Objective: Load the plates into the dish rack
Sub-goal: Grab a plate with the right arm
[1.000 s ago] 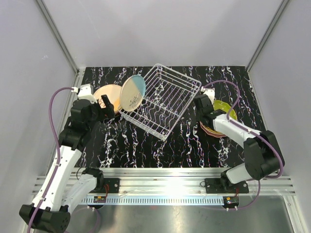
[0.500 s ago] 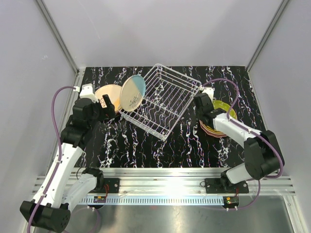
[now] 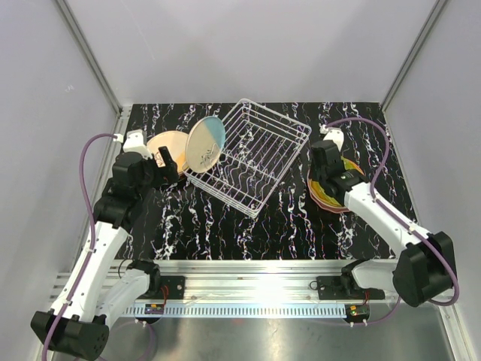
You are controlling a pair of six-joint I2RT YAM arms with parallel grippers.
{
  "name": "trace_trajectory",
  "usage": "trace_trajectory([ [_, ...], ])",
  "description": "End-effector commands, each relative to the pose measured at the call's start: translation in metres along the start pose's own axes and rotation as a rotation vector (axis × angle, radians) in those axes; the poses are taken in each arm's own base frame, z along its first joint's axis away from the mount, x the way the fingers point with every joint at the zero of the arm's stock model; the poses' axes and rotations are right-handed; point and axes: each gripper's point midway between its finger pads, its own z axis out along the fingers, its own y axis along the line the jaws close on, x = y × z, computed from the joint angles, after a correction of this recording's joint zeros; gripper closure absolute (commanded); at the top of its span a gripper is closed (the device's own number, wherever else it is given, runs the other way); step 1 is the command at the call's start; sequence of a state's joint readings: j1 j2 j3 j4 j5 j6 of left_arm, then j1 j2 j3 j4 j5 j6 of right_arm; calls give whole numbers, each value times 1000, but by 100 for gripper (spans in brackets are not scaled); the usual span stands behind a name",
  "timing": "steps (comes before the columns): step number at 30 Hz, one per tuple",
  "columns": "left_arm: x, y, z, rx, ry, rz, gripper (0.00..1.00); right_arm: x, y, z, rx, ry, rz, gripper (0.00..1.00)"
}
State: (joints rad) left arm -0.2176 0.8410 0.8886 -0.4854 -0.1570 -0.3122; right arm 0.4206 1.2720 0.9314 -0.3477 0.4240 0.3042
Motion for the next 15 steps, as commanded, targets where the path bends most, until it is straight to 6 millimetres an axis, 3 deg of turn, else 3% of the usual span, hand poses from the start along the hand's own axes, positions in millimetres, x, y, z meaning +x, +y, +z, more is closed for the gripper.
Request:
trace_trajectory([
  [1, -8, -6, -1, 22, -22, -10, 1, -38, 2, -18, -25, -97, 83, 100],
  [15, -3, -12, 3, 52, 2, -7, 1, -75, -5, -36, -82, -198, 266, 100],
])
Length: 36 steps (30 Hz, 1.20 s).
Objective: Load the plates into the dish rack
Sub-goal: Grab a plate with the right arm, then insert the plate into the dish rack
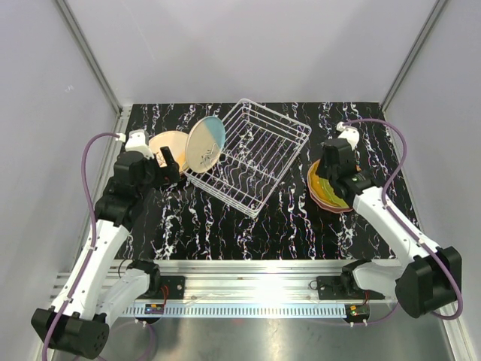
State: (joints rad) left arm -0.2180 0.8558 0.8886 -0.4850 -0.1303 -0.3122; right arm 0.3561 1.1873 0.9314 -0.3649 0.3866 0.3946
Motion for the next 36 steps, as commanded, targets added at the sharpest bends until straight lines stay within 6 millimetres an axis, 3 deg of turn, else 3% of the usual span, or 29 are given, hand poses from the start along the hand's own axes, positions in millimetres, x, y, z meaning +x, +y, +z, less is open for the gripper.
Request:
trace_trajectory([
  [1, -6, -7, 1, 30, -14, -6, 1, -58, 20, -19, -97, -153, 137, 100],
  [11, -6, -8, 1, 33, -13, -8, 1, -79, 12, -23, -99, -222, 252, 100],
  [18, -4, -10, 2, 40, -6, -6, 1, -102, 18, -31, -121, -266, 289, 100],
  [36, -3, -12, 3, 52, 0, -11, 1, -119, 19, -32, -130, -336, 333, 100],
])
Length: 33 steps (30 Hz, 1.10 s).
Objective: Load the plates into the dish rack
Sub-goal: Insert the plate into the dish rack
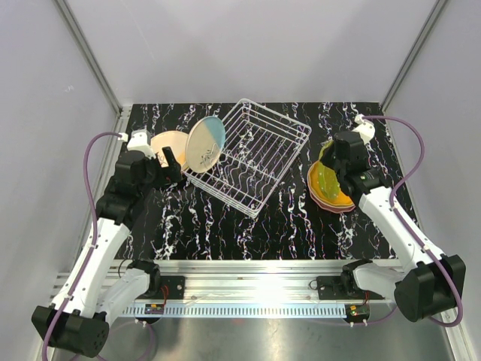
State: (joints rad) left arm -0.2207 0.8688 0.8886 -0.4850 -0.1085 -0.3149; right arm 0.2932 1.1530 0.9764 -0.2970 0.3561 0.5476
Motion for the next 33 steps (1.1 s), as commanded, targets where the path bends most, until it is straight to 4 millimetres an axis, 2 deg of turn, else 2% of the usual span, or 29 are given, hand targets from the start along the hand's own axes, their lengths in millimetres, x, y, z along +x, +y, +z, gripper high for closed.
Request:
trace_trajectory([
  [1, -7, -8, 1, 34, -21, -10, 1, -67, 32, -15, -107, -207, 100, 100],
  [16, -7, -9, 0, 39, -21, -14, 1, -70, 43, -21, -187, -234, 168, 100],
  [25, -7, -9, 0, 40, -21, -12, 1, -79, 52, -27, -234, -256, 203, 100],
  [27, -7, -9, 0, 40, -20, -13, 1, -75, 52, -26, -240, -247, 206, 100],
  [33, -7, -9, 0, 42, -20, -16, 1, -88, 63, -35, -299, -278, 233, 100],
])
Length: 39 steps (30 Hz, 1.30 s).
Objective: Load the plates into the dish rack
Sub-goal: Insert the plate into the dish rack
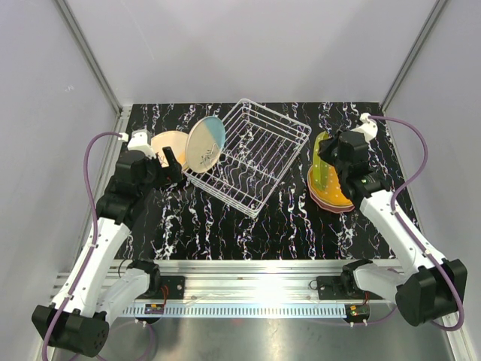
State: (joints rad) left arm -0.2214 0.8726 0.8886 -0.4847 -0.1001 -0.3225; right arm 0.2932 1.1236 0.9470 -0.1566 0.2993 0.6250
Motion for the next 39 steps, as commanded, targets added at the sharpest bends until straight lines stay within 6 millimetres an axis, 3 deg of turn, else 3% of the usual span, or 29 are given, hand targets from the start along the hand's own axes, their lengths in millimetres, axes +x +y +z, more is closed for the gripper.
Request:
trace_trajectory([
  [1, -8, -8, 0, 36, -26, -8, 1, -66, 49, -22, -189, -202, 107, 100],
  [12, -8, -8, 0, 37, -25, -8, 1, -88, 82, -32, -300, -204, 157, 100],
  [19, -7, -9, 0, 43, -22, -9, 1, -114, 121, -45, -419, -200, 188, 100],
  [25, -7, -11, 1, 50, -18, -11, 1, -122, 157, -45, -542, -147, 242, 100],
  [31, -7, -13, 1, 64, -18, -11, 1, -103, 197, -36, -655, -64, 307, 100],
  [32, -6, -13, 1, 65, -16, -11, 1, -93, 202, -27, -650, -43, 306, 100],
  [39, -5, -17, 1, 84, -10, -13, 1, -58, 267, -23, -770, 1, 348, 100],
])
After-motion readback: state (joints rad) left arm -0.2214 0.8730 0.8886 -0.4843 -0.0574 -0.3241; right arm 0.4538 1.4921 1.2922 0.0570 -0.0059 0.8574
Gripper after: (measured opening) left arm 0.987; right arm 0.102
